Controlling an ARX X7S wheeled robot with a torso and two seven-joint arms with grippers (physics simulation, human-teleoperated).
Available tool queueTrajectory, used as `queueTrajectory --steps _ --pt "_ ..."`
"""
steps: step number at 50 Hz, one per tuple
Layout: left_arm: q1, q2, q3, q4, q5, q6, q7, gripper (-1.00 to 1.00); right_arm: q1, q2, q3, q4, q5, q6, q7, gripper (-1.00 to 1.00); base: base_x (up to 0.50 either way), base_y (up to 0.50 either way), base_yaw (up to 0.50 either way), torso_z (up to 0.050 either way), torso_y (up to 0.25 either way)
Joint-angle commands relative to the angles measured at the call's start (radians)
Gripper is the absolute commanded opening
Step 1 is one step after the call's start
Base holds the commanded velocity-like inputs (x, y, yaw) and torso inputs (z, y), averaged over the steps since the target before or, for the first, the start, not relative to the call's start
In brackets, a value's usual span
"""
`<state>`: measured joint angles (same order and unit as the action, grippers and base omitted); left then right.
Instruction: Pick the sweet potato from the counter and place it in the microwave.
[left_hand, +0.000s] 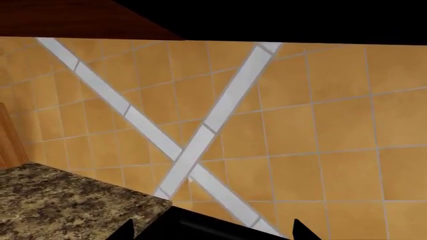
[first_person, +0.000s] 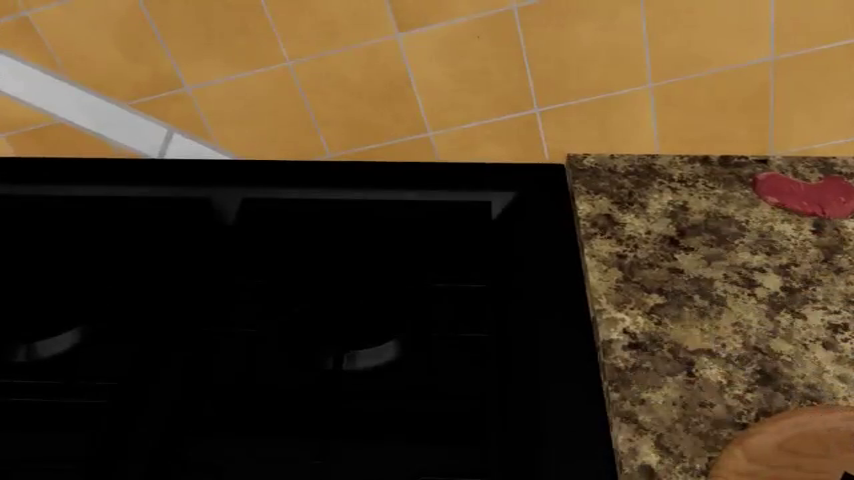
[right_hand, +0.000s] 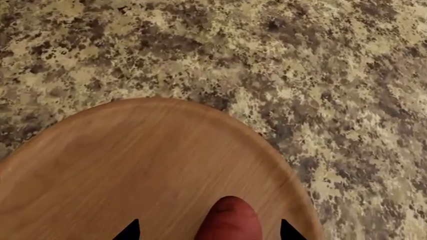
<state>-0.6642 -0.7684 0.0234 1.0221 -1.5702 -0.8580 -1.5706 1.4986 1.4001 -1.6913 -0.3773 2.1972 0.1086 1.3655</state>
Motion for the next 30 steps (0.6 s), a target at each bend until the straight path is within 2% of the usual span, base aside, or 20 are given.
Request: queueTrajectory --steps 1,30 --pt "-0.001 0.004 0.001 -0.001 0.0 -0.005 0.0 1.0 -0.014 -0.005 -0.009 0.036 0.019 0.004 -0.019 1.0 0.0 0.0 0.0 0.0 0.0" --pt "0.009 -0.003 0.007 0.0 -0.001 0.002 0.0 1.0 -0.065 -0.025 -0.033 0.109 0.051 -0.01 -0.063 1.0 0.0 0.0 0.0 0.0 0.0"
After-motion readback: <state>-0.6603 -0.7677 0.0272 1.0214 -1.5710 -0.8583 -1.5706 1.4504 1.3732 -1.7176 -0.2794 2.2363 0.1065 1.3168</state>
